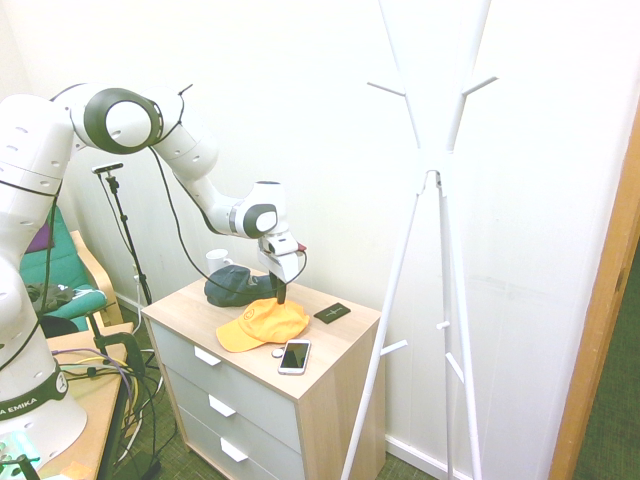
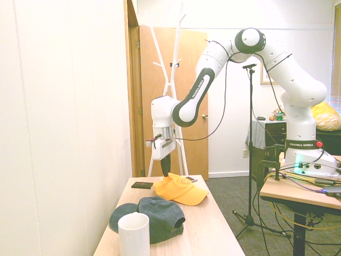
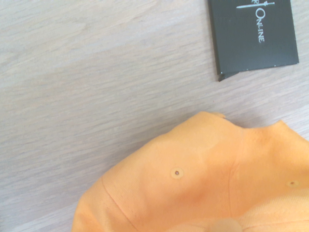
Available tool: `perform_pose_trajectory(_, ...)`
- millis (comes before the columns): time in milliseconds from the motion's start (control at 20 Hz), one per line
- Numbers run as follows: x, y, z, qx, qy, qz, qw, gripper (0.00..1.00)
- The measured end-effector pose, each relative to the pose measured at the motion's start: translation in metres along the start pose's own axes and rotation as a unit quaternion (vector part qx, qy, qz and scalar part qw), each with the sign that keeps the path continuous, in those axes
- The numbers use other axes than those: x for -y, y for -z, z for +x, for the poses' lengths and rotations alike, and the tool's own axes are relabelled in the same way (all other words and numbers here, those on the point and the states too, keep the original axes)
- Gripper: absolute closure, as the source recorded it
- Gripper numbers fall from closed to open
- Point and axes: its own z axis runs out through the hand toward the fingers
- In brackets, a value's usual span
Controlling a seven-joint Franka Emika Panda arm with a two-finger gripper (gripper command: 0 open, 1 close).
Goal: Hang the cap
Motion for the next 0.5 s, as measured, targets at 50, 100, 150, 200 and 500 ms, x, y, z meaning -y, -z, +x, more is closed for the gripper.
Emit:
perform_pose_trajectory(50, -0.001, -0.001, 0.000, 0.000, 0.000, 0.000, 1.000, 1.00)
perform_pose_trajectory(100, -0.001, -0.002, 0.000, 0.000, 0.000, 0.000, 1.000, 1.00)
perform_pose_trajectory(150, -0.002, -0.002, 0.001, 0.000, -0.001, -0.001, 1.000, 1.00)
perform_pose_trajectory(200, -0.003, -0.003, 0.001, 0.000, -0.001, -0.001, 1.000, 1.00)
perform_pose_trajectory(500, -0.004, 0.014, 0.006, -0.014, 0.004, 0.003, 1.000, 1.00)
